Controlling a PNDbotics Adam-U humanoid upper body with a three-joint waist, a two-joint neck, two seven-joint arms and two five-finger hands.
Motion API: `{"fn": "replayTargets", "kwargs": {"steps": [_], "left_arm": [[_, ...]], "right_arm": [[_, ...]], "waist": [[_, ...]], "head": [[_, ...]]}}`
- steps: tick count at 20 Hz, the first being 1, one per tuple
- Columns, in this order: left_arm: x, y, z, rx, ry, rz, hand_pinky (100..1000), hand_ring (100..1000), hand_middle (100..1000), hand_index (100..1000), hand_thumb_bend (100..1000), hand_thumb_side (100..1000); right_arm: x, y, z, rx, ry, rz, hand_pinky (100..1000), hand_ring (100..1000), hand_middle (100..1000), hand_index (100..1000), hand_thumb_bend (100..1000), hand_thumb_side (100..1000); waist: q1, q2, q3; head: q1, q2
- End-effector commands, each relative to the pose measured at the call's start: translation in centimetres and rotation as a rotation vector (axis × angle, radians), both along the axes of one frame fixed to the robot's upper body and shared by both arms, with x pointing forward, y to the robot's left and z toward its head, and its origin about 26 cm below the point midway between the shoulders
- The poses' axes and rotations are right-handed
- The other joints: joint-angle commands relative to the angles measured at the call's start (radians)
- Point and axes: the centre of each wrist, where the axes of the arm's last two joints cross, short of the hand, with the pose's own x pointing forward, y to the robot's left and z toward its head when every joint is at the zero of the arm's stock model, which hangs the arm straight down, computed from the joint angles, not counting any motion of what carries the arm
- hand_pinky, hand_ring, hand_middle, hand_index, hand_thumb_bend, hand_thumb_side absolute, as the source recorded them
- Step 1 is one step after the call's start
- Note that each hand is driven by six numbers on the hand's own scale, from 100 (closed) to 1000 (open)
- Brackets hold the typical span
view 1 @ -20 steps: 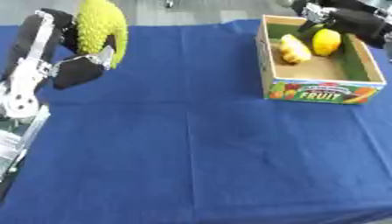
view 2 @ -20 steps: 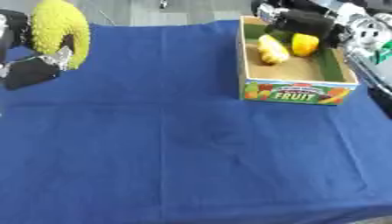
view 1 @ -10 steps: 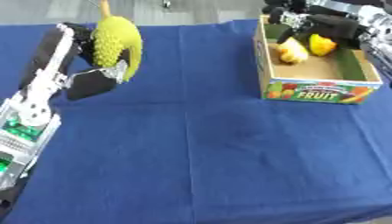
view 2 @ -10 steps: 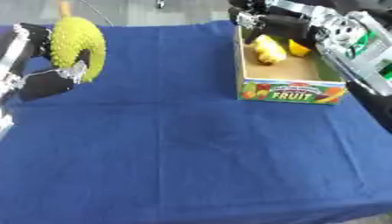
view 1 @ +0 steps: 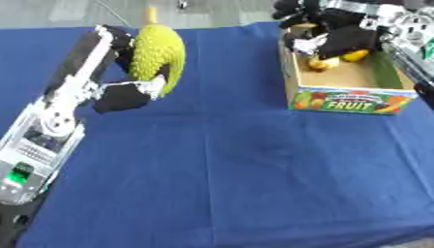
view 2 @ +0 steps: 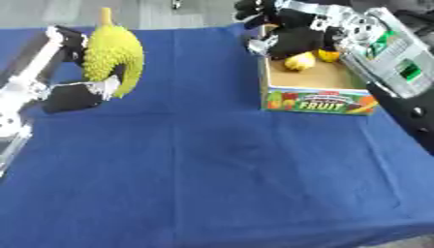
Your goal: Pick up the objects with one hand, pass them to the other hand, and then place them into the box on the other side of the table.
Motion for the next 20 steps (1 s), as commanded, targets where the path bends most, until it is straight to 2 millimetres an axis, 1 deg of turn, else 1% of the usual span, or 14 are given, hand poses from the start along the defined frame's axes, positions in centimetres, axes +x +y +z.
{"fn": "replayTargets", "kwargs": {"steps": [1, 11, 20], "left_arm": [[-0.3, -0.7, 1.2, -0.002, -0.039, -0.036, 518, 459, 383, 310, 208, 195], [-0.9, -2.3, 1.7, 0.027, -0.057, -0.128, 520, 461, 384, 310, 214, 190], [-1.6, -3.3, 2.3, 0.045, -0.094, -0.204, 520, 462, 385, 310, 214, 180]], "right_arm": [[0.1, -0.1, 1.1, -0.025, -0.027, 0.011, 750, 962, 945, 1000, 100, 133], [0.7, 0.6, 1.2, -0.042, -0.008, 0.046, 761, 964, 950, 1000, 100, 119], [1.3, 0.7, 0.7, -0.048, 0.009, 0.049, 772, 972, 957, 1000, 100, 117]], "waist": [[-0.012, -0.037, 0.002], [-0.012, -0.038, 0.012], [-0.015, -0.037, 0.02]], "head": [[0.002, 0.008], [-0.013, 0.007], [-0.05, 0.017]]}}
